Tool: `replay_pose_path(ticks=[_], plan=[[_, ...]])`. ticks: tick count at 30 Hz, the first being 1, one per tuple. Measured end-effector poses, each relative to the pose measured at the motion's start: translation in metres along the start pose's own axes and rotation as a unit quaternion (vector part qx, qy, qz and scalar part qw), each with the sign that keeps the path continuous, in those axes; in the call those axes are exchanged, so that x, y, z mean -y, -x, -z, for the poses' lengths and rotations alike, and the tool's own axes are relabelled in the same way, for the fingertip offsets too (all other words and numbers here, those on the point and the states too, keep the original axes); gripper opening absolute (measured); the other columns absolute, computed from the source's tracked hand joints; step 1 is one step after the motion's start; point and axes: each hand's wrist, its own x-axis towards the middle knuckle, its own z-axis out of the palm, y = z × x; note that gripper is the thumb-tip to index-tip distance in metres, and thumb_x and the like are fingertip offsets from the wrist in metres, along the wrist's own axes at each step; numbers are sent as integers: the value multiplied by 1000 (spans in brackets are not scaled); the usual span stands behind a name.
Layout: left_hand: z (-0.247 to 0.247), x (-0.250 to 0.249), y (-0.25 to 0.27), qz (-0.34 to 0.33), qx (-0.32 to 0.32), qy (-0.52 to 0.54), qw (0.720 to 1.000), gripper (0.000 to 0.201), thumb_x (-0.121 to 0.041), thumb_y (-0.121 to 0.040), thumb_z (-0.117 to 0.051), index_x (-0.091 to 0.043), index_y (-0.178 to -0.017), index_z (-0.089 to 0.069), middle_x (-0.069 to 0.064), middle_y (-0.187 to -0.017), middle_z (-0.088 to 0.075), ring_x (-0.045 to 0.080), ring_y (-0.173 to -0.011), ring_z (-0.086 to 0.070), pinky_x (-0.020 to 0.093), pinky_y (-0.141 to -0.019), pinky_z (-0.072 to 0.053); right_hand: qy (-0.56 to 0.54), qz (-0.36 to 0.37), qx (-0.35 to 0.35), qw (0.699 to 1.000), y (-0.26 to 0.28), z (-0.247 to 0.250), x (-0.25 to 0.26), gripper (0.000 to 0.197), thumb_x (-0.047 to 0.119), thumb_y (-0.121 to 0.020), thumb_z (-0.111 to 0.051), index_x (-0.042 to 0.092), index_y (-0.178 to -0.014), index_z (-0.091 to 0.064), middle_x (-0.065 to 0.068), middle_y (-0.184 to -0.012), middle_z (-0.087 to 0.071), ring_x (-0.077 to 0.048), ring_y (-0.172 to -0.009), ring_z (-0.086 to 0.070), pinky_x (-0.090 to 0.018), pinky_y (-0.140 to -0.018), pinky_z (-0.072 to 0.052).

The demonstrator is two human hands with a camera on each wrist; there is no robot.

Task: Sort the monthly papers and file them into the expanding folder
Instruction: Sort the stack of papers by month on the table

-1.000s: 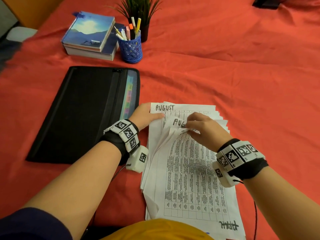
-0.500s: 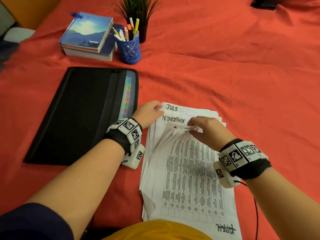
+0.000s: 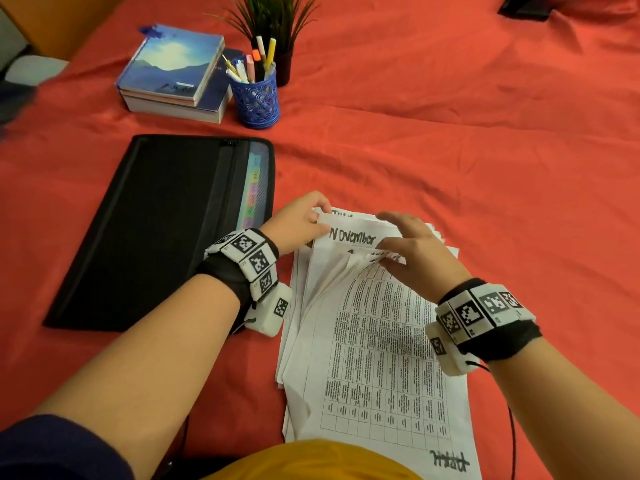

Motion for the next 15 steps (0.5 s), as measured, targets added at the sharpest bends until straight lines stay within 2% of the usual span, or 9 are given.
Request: replay_pose_path(ticks=[2,4,6,9,13,15], plan=[[0,-4,6,-9,-4,57,998,27,-1,-83,-63,-17,-99,-48,-9,-56,-61,4,-52,-57,29,-62,-51,-2,11,2,1000,-2,-1,2,23,-3,-64,-77,6,-85,-71,-22,-121,-57,-41,-109,-55,-48,-90,-43],[-2,-6,8,-13,-11,99,995,35,2,-78,-69,-14,-102,-49,-6,-70,-67,-2,-54,-61,18,-56,-50,-9,10,0,1000,-4,-1,4,26,-2,-67,-76,6,-91,-71,-21,-122,-57,-40,-108,-56,-48,-89,-44],[-5,-7,9,-7,-20,120,993,43,2,-73,-74,-13,-105,-50,-1,-85,-69,-1,-63,-64,16,-56,-51,-17,7,-1,1000,-3,-2,6,24,-1,-70,-74,6,-93,-70,-20,-125,-55,-38,-110,-56,-47,-90,-46],[-9,-5,10,-9,-40,123,992,50,1,-68,-78,-11,-110,-54,1,-90,-66,5,-74,-63,13,-63,-51,-25,16,-5,1000,0,-3,10,23,-2,-72,-71,6,-92,-69,-18,-129,-53,-35,-110,-58,-42,-88,-48],[-8,0,7,-1,-48,134,990,40,-2,-69,-79,-11,-104,-62,-3,-86,-67,7,-77,-64,19,-71,-55,-13,31,-29,999,5,-1,15,20,-4,-73,-70,6,-90,-70,-16,-123,-59,-32,-101,-63,-37,-80,-51],[-8,4,6,5,-44,149,988,24,-5,-73,-76,-3,-95,-66,2,-83,-69,8,-74,-65,20,-70,-54,-12,51,-44,998,8,0,16,14,3,-80,-61,6,-90,-70,-15,-116,-63,-31,-99,-63,-38,-81,-51]])
